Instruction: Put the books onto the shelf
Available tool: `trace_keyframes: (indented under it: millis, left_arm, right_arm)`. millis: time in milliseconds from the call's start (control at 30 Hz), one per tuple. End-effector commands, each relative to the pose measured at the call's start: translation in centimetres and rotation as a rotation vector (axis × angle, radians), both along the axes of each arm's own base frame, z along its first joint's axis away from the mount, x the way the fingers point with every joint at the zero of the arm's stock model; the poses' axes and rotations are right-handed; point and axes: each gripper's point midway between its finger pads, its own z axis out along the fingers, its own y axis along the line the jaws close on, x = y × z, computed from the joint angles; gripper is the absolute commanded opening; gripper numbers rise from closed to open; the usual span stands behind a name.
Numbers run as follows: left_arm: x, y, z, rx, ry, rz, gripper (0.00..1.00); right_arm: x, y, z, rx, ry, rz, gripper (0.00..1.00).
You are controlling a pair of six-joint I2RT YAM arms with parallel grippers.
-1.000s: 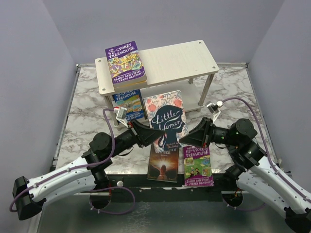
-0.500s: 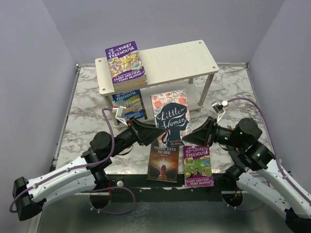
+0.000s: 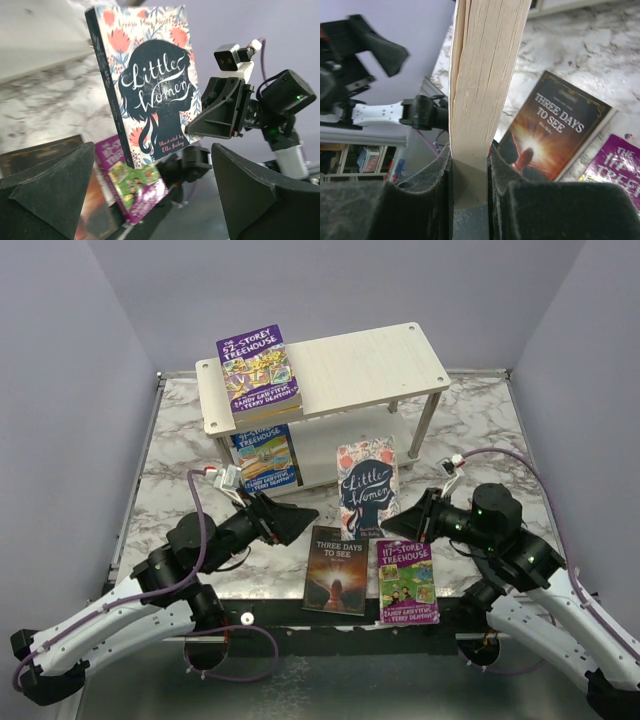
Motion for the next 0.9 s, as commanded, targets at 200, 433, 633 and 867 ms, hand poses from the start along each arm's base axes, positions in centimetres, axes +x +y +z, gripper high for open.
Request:
trace_keyframes:
  millis: [200, 433, 633, 867]
  left_arm:
    - [1.1, 5.9, -1.5, 0.354, -0.096, 0.160, 0.99]
    - [1.2, 7.2, -1.7, 0.387, -0.142, 0.193, 0.99]
    - [1.3, 7.3, -2.4, 0.420, -0.176, 0.184, 0.99]
    - [0.9, 6.5, -3.4, 0.446, -0.190, 0.132, 0.99]
  right_arm:
    - [1.6, 0.8, 1.0, -0.053, -0.052, 0.011, 0.01]
    - [0.9, 0.4, 6.3, -0.041, -0.159, 0.047, 0.01]
    - [2.6, 0.3, 10.5, -0.036, -0.208, -0.016, 0.01]
    - [6.2, 1.4, 14.7, -0.091, -0.258, -0.071, 0.01]
